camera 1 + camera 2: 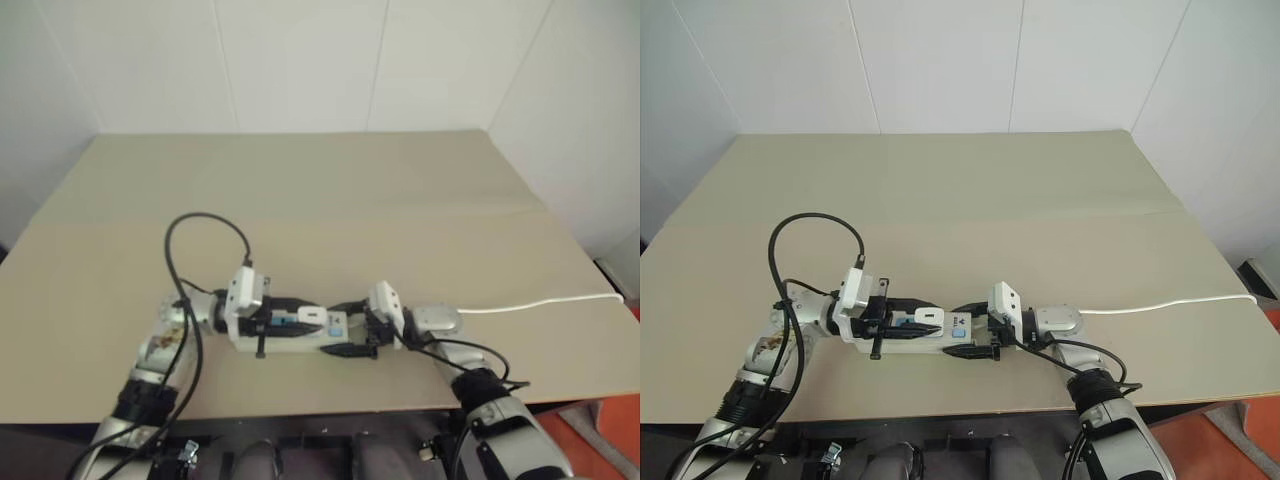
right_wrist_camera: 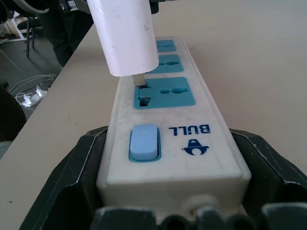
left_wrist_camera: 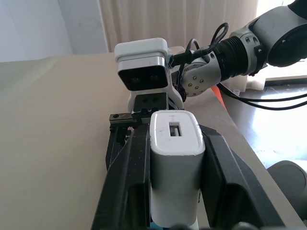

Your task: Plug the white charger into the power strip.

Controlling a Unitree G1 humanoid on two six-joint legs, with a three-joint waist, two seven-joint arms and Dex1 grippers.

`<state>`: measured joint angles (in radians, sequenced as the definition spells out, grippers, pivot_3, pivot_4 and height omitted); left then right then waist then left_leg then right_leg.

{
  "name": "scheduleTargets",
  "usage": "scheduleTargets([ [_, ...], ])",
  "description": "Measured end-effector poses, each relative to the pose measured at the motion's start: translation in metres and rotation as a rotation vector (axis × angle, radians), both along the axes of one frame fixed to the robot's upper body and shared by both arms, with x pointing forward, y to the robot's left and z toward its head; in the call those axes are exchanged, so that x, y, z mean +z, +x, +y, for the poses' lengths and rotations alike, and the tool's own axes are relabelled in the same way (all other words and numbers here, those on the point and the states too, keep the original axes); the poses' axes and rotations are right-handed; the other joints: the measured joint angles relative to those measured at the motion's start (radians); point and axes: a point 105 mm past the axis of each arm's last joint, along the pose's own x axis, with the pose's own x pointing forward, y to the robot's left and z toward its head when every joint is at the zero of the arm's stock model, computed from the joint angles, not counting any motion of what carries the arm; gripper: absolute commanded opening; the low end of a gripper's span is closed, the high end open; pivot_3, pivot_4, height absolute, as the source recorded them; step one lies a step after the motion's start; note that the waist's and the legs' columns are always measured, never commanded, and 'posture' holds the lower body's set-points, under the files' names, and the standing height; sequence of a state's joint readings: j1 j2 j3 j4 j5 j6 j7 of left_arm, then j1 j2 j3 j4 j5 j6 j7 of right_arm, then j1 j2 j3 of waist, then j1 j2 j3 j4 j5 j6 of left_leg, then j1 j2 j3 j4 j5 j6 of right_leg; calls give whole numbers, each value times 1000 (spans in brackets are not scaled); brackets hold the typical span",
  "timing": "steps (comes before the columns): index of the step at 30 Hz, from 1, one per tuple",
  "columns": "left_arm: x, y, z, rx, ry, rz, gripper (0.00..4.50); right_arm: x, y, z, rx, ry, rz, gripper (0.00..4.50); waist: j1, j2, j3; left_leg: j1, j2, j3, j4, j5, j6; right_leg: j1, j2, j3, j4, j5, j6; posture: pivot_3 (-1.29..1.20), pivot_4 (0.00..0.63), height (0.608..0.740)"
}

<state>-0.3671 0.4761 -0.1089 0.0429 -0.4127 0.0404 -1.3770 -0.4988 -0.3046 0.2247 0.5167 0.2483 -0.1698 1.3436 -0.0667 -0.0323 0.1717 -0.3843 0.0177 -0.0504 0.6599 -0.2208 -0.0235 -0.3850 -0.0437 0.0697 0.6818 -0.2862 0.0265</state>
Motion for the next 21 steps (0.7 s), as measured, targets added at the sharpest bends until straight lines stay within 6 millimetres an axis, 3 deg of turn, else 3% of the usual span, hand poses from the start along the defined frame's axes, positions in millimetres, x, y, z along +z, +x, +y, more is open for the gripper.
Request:
scheduleTargets([
  [21, -7, 5, -3, -21, 7, -2, 1023, 0, -1, -1, -1, -3, -1, 3433, 2, 0, 0, -1, 0, 0, -1, 0, 0, 0, 0, 0, -2, 0, 0, 0, 150, 740],
])
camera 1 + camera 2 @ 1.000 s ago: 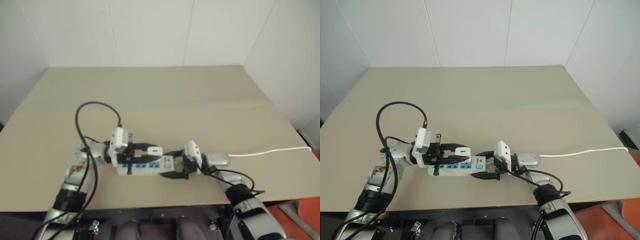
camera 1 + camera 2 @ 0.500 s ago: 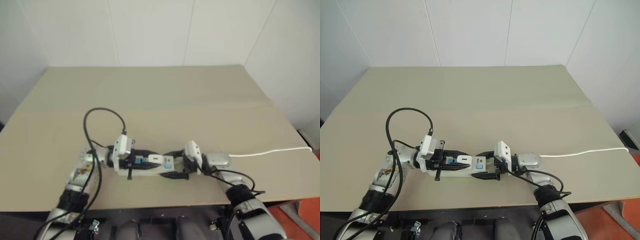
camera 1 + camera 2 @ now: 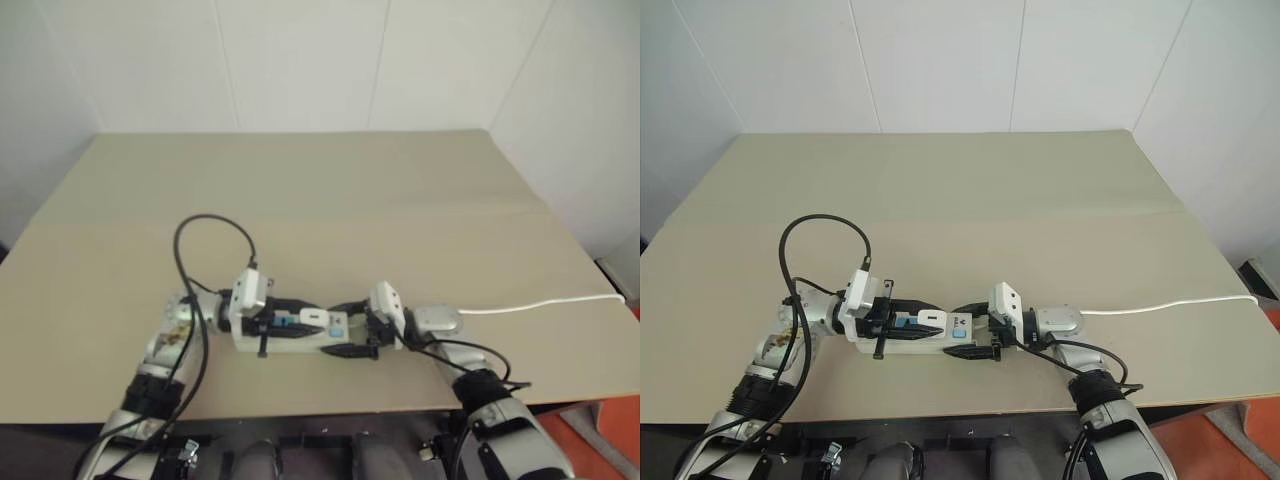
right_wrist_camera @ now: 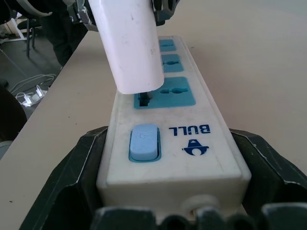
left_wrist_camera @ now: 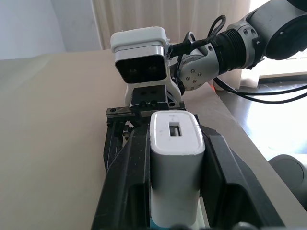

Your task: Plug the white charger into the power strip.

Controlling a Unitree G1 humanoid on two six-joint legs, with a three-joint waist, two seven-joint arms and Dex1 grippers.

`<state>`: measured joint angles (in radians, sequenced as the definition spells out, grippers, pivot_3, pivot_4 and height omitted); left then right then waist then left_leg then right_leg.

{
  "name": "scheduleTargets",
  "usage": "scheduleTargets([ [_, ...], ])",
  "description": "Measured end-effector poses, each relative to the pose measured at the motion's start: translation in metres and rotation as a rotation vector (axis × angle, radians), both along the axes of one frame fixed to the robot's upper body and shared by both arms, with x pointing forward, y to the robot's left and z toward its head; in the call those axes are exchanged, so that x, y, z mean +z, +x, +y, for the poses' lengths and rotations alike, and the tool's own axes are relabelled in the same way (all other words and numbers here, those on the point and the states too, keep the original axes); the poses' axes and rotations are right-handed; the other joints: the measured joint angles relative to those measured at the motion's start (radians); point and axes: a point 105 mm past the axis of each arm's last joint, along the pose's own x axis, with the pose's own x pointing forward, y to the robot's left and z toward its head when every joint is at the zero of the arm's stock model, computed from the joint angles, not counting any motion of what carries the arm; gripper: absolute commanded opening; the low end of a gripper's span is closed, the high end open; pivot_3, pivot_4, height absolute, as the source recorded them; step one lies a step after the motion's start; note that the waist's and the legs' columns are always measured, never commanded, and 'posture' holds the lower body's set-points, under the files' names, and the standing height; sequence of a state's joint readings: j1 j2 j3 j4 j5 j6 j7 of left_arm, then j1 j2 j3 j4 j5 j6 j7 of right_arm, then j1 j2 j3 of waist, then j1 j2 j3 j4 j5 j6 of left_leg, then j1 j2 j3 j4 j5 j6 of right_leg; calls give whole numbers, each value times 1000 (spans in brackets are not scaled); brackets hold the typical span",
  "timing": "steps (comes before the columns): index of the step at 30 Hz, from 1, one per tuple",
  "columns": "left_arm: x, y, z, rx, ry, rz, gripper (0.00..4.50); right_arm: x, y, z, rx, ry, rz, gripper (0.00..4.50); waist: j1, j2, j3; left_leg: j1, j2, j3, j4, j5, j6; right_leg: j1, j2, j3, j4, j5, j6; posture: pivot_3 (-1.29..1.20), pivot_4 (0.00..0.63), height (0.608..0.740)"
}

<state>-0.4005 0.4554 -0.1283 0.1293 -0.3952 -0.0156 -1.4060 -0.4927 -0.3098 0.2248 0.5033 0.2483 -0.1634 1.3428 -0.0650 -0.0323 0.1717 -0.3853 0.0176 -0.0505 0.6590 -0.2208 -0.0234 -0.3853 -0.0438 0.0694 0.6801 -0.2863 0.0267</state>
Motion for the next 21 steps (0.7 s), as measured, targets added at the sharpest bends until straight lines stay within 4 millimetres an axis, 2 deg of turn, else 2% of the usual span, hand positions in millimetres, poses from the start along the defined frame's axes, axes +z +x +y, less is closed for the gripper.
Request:
scheduleTargets([
  [6, 1, 0, -5, -14, -11, -1, 1023, 0, 0, 0, 0, -1, -2, 3433, 0, 0, 0, 0, 0, 0, 0, 0, 0, 0, 0, 0, 0, 0, 0, 0, 150, 740],
  [21, -2, -1, 1, -11, 18, 20, 1023, 1, -1, 0, 0, -3, 3, 3433, 0, 0, 0, -1, 0, 0, -1, 0, 0, -1, 0, 0, -2, 0, 0, 0, 150, 740],
])
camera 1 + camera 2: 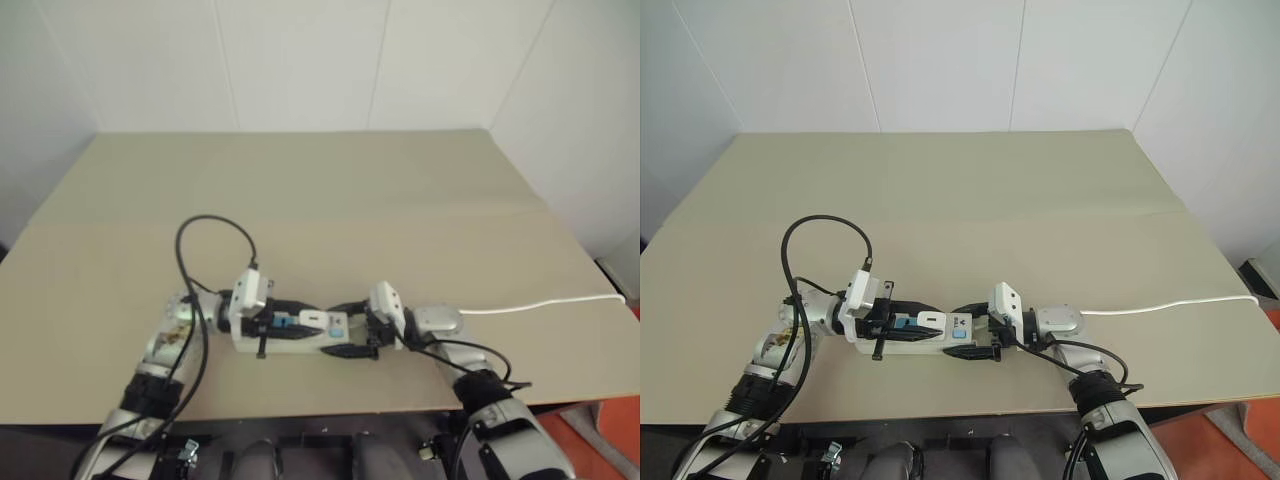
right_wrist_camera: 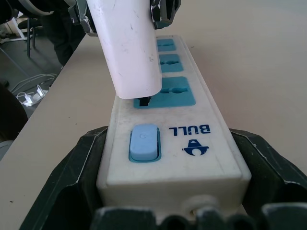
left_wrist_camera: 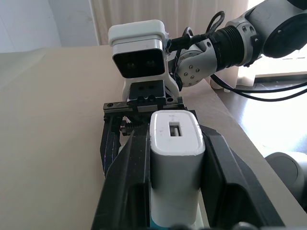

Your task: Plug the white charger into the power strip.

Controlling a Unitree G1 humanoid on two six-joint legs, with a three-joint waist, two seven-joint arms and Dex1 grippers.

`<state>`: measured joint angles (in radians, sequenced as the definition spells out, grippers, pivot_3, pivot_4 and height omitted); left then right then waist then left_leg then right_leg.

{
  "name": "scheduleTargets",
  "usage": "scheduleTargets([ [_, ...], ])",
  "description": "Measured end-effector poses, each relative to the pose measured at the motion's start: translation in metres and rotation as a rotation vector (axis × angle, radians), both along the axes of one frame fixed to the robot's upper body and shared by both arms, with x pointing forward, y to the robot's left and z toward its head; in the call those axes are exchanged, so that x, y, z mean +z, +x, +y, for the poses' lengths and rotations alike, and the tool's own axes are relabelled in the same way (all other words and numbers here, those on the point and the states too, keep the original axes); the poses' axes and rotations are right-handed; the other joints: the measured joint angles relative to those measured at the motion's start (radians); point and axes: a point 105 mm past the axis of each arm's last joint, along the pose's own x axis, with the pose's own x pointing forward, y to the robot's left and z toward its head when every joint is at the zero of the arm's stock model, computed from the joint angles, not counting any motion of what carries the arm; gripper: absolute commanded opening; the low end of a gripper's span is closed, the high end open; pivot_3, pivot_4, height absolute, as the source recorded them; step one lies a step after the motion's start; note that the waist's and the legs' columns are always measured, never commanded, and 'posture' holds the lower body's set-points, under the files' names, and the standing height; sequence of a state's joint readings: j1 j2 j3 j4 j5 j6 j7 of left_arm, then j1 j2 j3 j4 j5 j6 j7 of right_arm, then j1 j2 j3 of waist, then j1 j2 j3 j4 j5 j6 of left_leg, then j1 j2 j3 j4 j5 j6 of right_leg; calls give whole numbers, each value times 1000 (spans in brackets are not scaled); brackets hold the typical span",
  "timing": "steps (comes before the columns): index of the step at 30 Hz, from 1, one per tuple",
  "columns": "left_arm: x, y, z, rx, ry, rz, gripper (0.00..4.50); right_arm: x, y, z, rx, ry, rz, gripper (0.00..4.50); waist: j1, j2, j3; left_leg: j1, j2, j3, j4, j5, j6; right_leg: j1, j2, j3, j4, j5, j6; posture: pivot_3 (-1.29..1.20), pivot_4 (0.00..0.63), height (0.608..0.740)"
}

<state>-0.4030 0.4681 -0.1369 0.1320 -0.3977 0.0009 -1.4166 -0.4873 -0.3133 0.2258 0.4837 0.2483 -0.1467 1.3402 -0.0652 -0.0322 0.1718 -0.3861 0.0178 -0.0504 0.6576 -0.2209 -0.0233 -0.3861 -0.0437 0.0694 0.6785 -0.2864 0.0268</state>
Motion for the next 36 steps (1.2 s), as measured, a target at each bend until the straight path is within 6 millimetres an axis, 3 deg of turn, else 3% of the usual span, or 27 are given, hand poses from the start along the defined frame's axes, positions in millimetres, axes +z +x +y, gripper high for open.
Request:
scheduleTargets([
  [14, -14, 1, 10, 9, 11, 29, 1023, 0, -4, 2, 6, -3, 4, 3433, -3, 0, 0, 2, 0, 0, -7, 0, 0, 0, 0, 0, -4, 0, 0, 0, 150, 740],
  [31, -16, 3, 12, -11, 28, 11, 1023, -2, -4, 3, 6, -15, 3, 3433, -4, 6, -4, 4, 1, 1, -9, 0, 0, 1, 1, 0, -5, 0, 0, 0, 150, 740],
  [33, -16, 3, 12, -12, 31, 11, 1747, -2, -4, 3, 6, -16, 3, 3433, -4, 6, -4, 4, 1, 1, -9, 0, 0, 1, 1, 0, -5, 0, 0, 0, 150, 740],
  [34, -21, 4, 17, 3, 76, 17, 1886, -1, -4, 3, 9, -15, 4, 3433, -5, 6, -4, 4, 1, 1, -9, 0, 0, 1, 1, 0, -4, 0, 0, 0, 150, 740],
  [36, -24, 9, 36, 48, 165, 35, 2587, -2, -4, 1, 10, -21, 3, 3433, -3, 8, -5, 4, 0, 0, -10, 0, 0, 1, 1, 1, -5, 0, 0, 0, 150, 740],
])
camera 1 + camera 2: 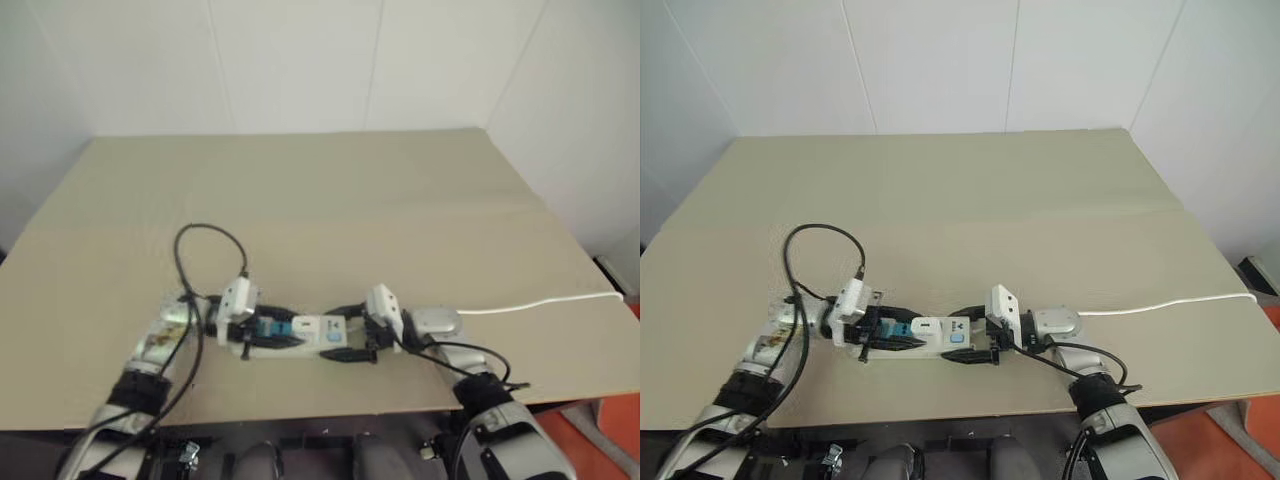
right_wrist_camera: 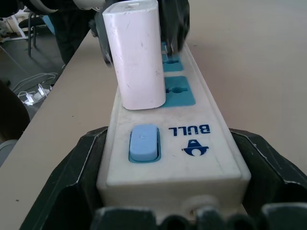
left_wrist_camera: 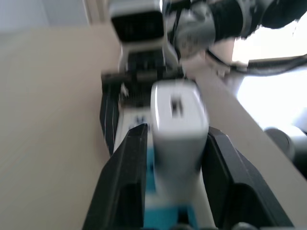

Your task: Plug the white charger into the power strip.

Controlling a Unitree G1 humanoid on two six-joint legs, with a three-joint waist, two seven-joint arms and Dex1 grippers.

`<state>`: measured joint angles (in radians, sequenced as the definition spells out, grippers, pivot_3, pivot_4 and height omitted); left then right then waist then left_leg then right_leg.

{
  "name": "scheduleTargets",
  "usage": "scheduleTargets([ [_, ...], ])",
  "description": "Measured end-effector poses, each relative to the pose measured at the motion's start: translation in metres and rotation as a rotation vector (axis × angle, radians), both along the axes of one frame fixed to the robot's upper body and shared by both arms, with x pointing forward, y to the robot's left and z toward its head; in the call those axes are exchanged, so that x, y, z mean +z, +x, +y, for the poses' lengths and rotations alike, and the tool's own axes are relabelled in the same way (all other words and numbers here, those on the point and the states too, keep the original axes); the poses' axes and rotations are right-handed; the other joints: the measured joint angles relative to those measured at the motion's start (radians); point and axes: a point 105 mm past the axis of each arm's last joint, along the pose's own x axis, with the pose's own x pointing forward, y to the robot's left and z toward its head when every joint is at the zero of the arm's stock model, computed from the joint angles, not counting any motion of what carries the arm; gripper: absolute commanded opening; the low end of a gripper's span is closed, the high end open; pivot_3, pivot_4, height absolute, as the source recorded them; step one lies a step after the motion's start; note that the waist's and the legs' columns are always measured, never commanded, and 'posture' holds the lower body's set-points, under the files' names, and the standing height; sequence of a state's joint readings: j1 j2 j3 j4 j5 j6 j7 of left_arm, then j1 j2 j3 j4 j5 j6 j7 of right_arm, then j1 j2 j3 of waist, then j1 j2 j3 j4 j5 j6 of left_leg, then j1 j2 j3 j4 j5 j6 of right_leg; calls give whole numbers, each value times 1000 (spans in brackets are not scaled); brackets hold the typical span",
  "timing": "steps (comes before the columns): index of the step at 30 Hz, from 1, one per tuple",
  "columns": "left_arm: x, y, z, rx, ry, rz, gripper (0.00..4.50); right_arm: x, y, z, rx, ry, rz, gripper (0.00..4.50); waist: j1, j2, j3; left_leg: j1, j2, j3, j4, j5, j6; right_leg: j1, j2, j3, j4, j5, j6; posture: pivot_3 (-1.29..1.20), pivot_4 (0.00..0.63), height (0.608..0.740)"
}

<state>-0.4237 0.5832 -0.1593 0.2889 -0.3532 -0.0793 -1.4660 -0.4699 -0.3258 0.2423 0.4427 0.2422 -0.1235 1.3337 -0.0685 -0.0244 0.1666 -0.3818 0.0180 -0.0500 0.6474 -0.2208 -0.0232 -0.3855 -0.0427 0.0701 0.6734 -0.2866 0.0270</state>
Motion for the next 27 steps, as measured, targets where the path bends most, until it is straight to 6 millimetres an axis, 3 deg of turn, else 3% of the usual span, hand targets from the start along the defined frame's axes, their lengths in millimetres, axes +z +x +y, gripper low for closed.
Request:
scheduleTargets([
  [2, 0, 3, 8, 30, 17, 11, 3190, 0, 0, -4, -1, -5, 0, 3433, 4, 2, -1, -1, -1, 0, 0, 0, 0, 0, -1, 0, -1, 0, 0, 0, 150, 740],
  [7, 2, 0, 7, 14, 11, 32, 4459, 1, 0, -4, 2, -2, 1, 3433, 10, 2, -1, -2, 0, 0, -1, 0, 0, -1, -1, 0, -3, 0, 0, 0, 150, 740],
  [9, 4, -2, 8, 1, 21, 40, 4459, 1, 0, -3, 5, 0, 1, 3433, 9, 2, -1, -3, 0, 0, -1, 0, 0, -2, -1, 0, -3, 0, 0, 0, 150, 740],
  [12, 19, -2, 16, 9, 24, 20, 4500, 1, 0, -4, 7, -2, 3, 4344, 9, 1, 0, -4, 0, 0, -1, 0, 0, -2, -1, -1, -3, 0, 0, 0, 150, 740],
  [18, 62, 5, 48, 79, 112, -18, 4500, 2, -3, -15, 15, -42, 0, 4429, 18, 0, 0, -6, 0, 0, -2, 0, 0, -2, -1, -2, -8, 0, 0, 0, 150, 740],
  [21, 62, -1, 61, 124, 176, 76, 4500, 4, -4, -32, -23, -72, -11, 4429, 26, 1, 1, -9, -1, -1, -2, -1, 1, -3, -2, -2, -10, -1, 2, 0, 150, 740],
  [27, 38, -10, 89, 305, 211, 136, 4500, 20, -17, -86, -179, -113, -44, 4429, 29, 1, 6, -13, 0, -1, -3, -1, 1, -7, -3, -2, -10, -1, 2, 0, 150, 740],
])
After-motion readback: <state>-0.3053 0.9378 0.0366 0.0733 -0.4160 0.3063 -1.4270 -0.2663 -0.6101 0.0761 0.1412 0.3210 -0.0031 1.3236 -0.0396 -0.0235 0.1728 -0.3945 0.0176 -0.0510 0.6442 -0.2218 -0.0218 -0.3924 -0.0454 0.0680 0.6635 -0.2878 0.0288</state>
